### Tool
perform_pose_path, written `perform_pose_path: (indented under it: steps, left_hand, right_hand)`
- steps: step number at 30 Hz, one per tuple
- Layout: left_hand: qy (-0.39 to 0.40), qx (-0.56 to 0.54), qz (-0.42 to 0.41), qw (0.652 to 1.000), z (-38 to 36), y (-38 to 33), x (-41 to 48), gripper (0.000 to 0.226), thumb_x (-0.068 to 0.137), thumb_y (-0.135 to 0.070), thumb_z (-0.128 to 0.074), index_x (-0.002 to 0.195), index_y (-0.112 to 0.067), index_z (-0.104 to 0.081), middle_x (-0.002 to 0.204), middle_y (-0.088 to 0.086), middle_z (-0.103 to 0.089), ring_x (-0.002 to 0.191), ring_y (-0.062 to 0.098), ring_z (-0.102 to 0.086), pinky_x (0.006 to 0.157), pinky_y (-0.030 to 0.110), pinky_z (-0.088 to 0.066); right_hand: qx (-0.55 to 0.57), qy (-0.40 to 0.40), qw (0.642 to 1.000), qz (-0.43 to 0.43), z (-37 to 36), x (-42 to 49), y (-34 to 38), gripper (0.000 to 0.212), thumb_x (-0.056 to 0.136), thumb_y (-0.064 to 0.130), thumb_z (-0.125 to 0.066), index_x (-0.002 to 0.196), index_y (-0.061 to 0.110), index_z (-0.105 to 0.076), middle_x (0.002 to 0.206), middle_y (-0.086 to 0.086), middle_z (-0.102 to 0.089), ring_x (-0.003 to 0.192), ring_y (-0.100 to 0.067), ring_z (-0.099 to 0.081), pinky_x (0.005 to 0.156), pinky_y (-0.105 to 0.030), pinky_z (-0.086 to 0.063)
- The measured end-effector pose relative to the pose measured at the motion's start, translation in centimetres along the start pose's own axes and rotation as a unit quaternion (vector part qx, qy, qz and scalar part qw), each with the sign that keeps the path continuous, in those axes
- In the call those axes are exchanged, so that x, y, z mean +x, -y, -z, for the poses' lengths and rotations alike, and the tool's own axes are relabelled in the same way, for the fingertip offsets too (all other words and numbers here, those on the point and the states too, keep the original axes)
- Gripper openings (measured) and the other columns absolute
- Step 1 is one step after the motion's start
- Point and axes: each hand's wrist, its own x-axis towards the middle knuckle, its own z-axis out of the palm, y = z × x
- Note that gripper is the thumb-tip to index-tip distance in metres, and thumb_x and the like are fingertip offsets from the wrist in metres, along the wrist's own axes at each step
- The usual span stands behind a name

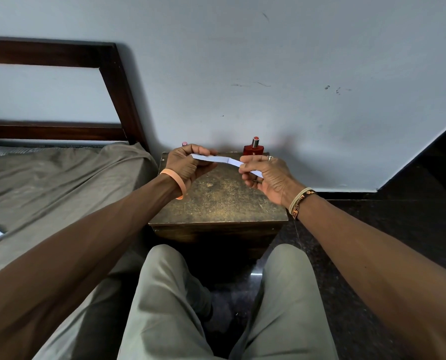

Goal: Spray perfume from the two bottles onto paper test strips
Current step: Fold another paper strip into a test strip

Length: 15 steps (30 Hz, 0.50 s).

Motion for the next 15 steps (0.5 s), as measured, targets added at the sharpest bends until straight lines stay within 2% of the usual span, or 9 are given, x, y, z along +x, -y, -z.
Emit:
perform_pose_path:
  steps: [8, 12, 15]
  left_hand:
    - [-0.027, -0.002, -0.003, 1.000, 0.76, -0.13, 0.59, 0.026, 0.085, 0.018, -0.053, 0.070, -0.002, -0.059, 0.074, 0.013, -0.071, 0.076, 0.026, -0.071, 0.077, 0.041, -0.059]
    - [-0.030, -0.002, -0.008, 1.000, 0.79, -0.13, 0.53, 0.025, 0.084, 0.018, -0.054, 0.070, -0.002, -0.059, 0.073, 0.012, -0.071, 0.075, 0.025, -0.071, 0.075, 0.040, -0.060]
    - [-0.028, 0.010, -0.012, 0.999, 0.70, 0.09, 0.69, 0.025, 0.081, 0.019, -0.058, 0.070, -0.003, -0.059, 0.072, 0.010, -0.072, 0.075, 0.025, -0.070, 0.076, 0.041, -0.060]
  right_hand:
    - [-0.020, 0.005, 1.000, 0.007, 0.33, -0.07, -0.30, 0.032, 0.082, -0.007, -0.071, 0.112, 0.003, -0.069, 0.098, -0.019, -0.075, 0.078, -0.021, -0.070, 0.075, -0.032, -0.055]
    - [-0.032, -0.011, 0.999, 0.000, 0.26, 0.04, -0.33, 0.033, 0.080, -0.005, -0.075, 0.111, 0.004, -0.069, 0.096, -0.018, -0.076, 0.079, -0.023, -0.072, 0.074, -0.032, -0.057]
    - [-0.082, -0.044, 0.996, -0.001, -0.11, 0.13, -0.37, 0.024, 0.080, -0.003, -0.076, 0.101, 0.007, -0.074, 0.092, -0.015, -0.077, 0.075, -0.020, -0.071, 0.067, -0.028, -0.056]
